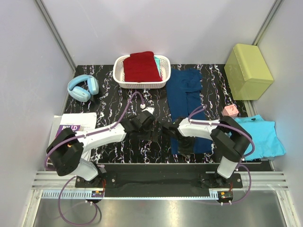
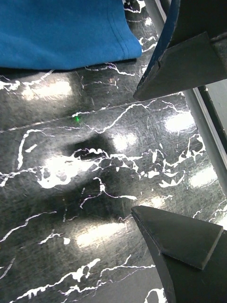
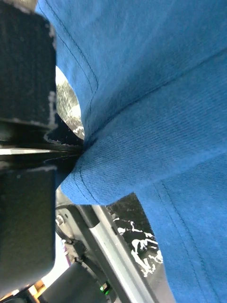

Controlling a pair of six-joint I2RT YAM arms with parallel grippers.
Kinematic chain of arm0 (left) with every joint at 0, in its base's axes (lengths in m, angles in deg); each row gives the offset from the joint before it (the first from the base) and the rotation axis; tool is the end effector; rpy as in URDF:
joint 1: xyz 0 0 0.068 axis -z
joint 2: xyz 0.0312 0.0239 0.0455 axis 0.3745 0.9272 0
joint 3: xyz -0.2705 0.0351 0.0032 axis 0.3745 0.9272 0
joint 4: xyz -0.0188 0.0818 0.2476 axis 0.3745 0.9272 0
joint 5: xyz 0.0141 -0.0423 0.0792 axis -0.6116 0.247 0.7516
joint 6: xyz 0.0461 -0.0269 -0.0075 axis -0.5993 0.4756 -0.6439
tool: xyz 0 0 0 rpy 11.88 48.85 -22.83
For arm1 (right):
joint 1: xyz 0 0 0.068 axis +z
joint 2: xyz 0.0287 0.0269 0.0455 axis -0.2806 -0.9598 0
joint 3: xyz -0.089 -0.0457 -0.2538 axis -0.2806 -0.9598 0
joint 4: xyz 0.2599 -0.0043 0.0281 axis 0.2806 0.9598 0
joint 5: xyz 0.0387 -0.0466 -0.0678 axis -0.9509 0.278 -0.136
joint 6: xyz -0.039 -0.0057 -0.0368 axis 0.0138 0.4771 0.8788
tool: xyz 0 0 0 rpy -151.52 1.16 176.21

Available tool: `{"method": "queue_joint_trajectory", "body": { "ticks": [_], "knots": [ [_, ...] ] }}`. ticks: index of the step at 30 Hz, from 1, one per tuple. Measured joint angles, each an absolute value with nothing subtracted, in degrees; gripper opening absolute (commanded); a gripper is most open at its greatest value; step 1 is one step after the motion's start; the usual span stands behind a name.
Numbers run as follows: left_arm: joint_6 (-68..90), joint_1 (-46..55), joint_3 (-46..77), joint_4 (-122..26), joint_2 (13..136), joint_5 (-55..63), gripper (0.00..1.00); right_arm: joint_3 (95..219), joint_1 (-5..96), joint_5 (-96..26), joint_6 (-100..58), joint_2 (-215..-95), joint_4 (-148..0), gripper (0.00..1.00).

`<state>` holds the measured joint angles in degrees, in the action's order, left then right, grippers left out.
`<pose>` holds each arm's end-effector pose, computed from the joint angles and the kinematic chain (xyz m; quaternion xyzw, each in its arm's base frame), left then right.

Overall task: Fold and stack the t-shirts
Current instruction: Grab the bottom of the folded rectangular tshirt with both arms

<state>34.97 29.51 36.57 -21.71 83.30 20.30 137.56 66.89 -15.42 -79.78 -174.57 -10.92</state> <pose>0.1847 -0.2245 0.2029 0.1137 0.9497 -0.1485 0.2510 0.1653 0.1894 0.1412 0.1121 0.9756 -0.1889 0.0049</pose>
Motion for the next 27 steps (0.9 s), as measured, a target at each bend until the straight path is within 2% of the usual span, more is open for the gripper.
{"method": "queue_joint_trajectory", "body": {
  "ticks": [5,6,10,17,19,20,21,27],
  "knots": [
    [35.1,29.51,37.0,-21.6,83.23,20.3,0.99,137.45,67.15,-13.11,-80.02,-168.23,-13.07,0.19],
    [35.1,29.49,37.0,-21.62,83.17,20.3,0.99,137.93,67.21,-12.54,-79.91,-166.4,-13.07,0.26],
    [35.1,29.51,37.0,-21.65,82.86,20.3,0.99,140.91,67.41,-10.18,-79.1,-161.33,-13.48,0.37],
    [35.1,29.49,37.0,-21.65,82.25,20.3,0.99,141.5,67.74,-6.92,-78.62,-160.63,-14.11,0.36],
    [35.1,29.49,37.0,-21.65,82.12,20.3,0.99,141.54,67.76,-6.49,-78.64,-163.64,-14.14,0.31],
    [35.1,29.49,37.0,-21.65,82.05,20.3,0.99,141.56,67.76,-6.11,-78.69,-165.61,-14.07,0.24],
    [35.1,29.49,37.0,-21.62,81.96,20.3,0.99,141.63,67.76,-5.83,-78.75,-167.58,-14.03,0.21],
    [35.1,29.49,37.31,-21.56,81.04,20.41,0.99,141.74,67.76,-4.04,-80.04,-172.6,-12.8,0.18]
  ]
}}
